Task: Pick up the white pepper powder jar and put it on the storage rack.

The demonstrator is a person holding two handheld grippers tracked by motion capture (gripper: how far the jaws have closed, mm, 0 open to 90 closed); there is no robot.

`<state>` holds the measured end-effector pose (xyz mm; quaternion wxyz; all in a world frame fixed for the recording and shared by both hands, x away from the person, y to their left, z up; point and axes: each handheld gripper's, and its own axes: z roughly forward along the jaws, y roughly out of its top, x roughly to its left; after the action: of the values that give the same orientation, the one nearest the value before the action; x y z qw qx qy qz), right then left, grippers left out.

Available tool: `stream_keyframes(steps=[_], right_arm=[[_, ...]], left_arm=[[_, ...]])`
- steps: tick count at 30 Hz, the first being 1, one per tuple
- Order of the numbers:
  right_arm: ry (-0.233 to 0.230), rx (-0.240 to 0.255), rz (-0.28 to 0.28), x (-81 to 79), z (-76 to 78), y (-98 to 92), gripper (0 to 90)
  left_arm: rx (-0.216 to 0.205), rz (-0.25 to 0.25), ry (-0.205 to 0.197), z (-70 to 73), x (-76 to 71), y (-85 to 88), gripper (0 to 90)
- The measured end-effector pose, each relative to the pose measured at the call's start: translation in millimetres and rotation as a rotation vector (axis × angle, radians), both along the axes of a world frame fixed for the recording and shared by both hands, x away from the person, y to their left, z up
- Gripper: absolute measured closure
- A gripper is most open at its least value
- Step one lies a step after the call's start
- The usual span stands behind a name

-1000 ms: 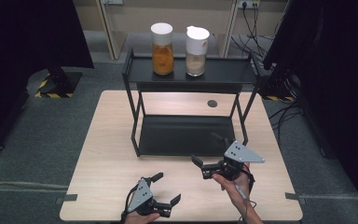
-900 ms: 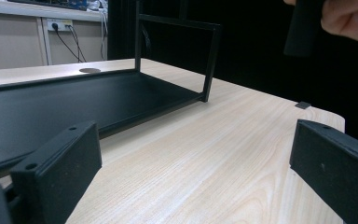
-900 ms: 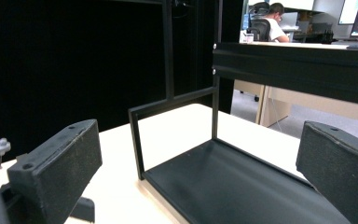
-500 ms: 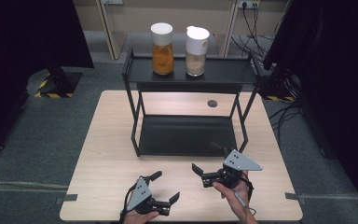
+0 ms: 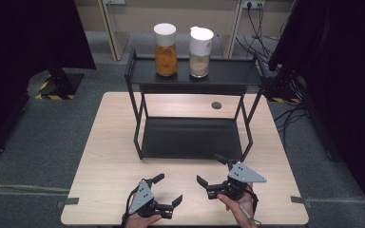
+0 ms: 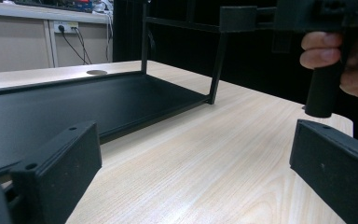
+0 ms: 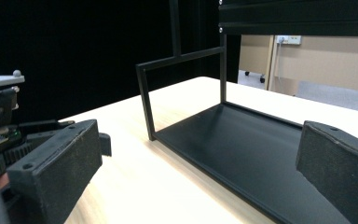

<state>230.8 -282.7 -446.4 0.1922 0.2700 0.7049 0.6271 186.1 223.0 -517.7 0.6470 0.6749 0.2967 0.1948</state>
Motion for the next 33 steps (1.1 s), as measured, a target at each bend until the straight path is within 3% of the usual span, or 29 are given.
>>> stream_keyframes(steps=[22,33], right_arm=[[0.055,0.021,-0.015,-10.7,-32.8,-17.2,0.5],[0.064,0.022,-0.023,-9.7,-38.5,-20.6,0.5]], left_arm=[[-0.007,0.009,0.007,0.3,0.5,0.6,1.6],[-0.005,0.007,0.004,0.2,0.7,-0.1,1.6]])
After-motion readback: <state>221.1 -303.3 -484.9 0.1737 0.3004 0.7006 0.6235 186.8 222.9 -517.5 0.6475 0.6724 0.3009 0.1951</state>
